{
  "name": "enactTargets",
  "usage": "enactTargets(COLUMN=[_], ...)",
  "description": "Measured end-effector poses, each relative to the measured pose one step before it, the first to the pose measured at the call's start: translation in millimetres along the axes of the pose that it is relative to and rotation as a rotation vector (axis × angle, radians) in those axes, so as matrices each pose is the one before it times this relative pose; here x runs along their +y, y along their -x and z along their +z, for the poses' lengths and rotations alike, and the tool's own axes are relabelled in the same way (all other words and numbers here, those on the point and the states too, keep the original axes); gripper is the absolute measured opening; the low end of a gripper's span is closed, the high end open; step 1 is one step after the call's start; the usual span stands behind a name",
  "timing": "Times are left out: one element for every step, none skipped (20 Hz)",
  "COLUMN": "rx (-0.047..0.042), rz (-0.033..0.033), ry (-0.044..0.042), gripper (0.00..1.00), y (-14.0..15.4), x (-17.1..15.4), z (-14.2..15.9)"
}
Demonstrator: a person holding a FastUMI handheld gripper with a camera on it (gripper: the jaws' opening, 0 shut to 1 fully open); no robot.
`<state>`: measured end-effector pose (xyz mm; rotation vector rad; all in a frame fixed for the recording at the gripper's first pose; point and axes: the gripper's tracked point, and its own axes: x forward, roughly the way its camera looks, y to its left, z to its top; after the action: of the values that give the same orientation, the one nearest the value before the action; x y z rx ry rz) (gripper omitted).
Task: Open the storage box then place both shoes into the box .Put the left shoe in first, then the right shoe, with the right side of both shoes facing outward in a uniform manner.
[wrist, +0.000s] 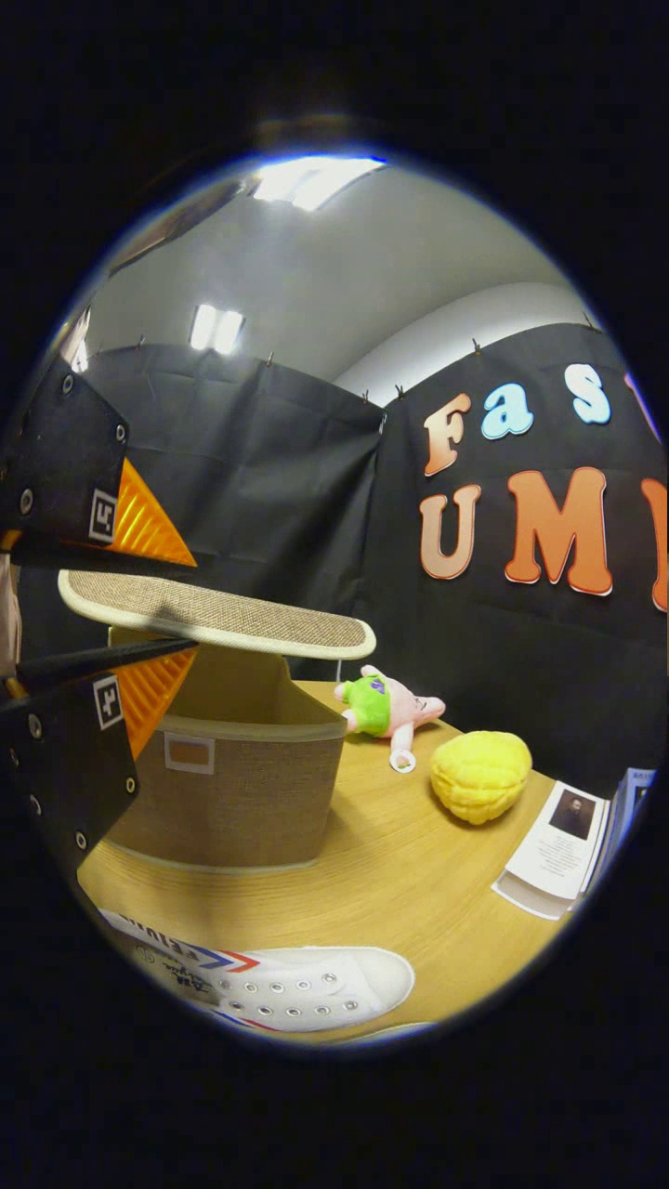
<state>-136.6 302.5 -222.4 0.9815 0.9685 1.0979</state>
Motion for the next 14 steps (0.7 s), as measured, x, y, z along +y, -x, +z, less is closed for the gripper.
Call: enactTargets(rx=[-0.01187,-0.01265,-0.01916,-0.01605,0.00535,0.00033,-0.01632,-0.02205,-0.01900,-0.01551,-0.00779,0.00196,0.00472,-0.00310], rz=[0.00313,-0.01211,-0.02243,-0.02019,-0.02195,-0.02661,-0.02451,-0.01623,-0.00980,-0.01078,-0.01690,-0.01426,-0.01409,-0.00064], ry=[0.01046,0.01358,0.02275,0.01566,-0.00453,-0.00695,-0.00299,0.00170,0.01516,0.01972,0.02278,0.03121,0.03117,0.01536], gripper=[0.30,0.22,0.12,0.10,0.07,0.05,0.03,0.03,0.02,0.02,0.02,0.02,0.03,0.03], y=[-1.30,-4.87,-4.31,-5.25,-4.57,-6.04,-4.70,-3.30,-4.98,-4.35,-5.08,-6.28,-4.85,-6.25], x=[11.08,6.53,4.51,4.62,6.70,5.36,6.32,8.93,10.52,9.84,7.24,7.15,8.05,9.51], z=[-2.03,0.12,1.53,1.71,-3.85,-2.05,1.48,1.42,-1.61,-1.73,-3.66,-5.45,-5.86,-3.85])
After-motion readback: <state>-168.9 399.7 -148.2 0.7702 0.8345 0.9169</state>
